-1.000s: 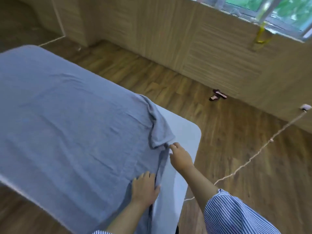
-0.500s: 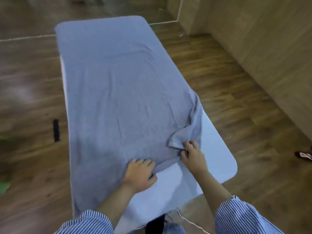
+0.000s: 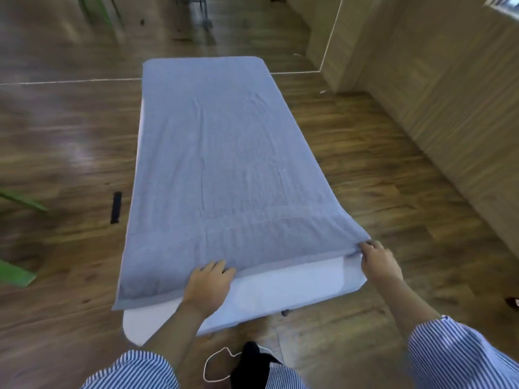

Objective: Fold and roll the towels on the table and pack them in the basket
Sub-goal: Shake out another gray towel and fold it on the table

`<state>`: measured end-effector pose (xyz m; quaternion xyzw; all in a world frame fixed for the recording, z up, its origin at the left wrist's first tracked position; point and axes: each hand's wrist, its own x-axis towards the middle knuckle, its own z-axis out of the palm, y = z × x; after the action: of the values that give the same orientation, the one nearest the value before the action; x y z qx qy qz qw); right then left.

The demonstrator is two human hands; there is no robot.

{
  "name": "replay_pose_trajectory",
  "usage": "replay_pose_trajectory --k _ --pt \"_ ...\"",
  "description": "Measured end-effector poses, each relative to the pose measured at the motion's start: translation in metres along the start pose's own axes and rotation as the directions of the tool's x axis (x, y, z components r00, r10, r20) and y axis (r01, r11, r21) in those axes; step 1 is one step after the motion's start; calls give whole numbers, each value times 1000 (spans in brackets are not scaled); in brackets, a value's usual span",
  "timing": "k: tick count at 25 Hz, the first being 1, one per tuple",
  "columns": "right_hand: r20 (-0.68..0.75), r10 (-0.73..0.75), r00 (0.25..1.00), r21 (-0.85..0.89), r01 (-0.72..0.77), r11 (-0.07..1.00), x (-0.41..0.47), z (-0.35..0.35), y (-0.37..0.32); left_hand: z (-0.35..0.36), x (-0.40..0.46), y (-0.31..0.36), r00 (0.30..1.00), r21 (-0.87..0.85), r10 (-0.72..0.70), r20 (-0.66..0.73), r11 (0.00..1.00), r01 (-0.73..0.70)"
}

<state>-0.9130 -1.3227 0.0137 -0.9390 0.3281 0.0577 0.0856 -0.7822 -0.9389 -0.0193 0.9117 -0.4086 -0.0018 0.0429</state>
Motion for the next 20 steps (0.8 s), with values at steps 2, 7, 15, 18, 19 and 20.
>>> replay_pose_trajectory --k 2,7,15,18,19,20 --pt "48 31 998 -86 -27 996 -3 -4 13 -5 -14 5 999 7 -38 -34 999 38" --pt "139 -100 985 -9 102 995 -3 1 3 -12 -61 -16 964 56 -266 -13 962 266" --pt "143 -357 923 169 333 928 22 5 18 11 -87 -51 876 -89 -473 -96 880 466" --pt "159 -418 895 163 394 905 25 6 24 15 -84 -48 823 -131 -555 -122 831 541" --pt "170 -439 882 156 416 896 25 5 25 14 -86 -46 815 -121 -569 -109 822 557" --pt "175 -464 868 156 441 884 26 4 25 14 -90 -44 811 -105 -577 -100 817 568"
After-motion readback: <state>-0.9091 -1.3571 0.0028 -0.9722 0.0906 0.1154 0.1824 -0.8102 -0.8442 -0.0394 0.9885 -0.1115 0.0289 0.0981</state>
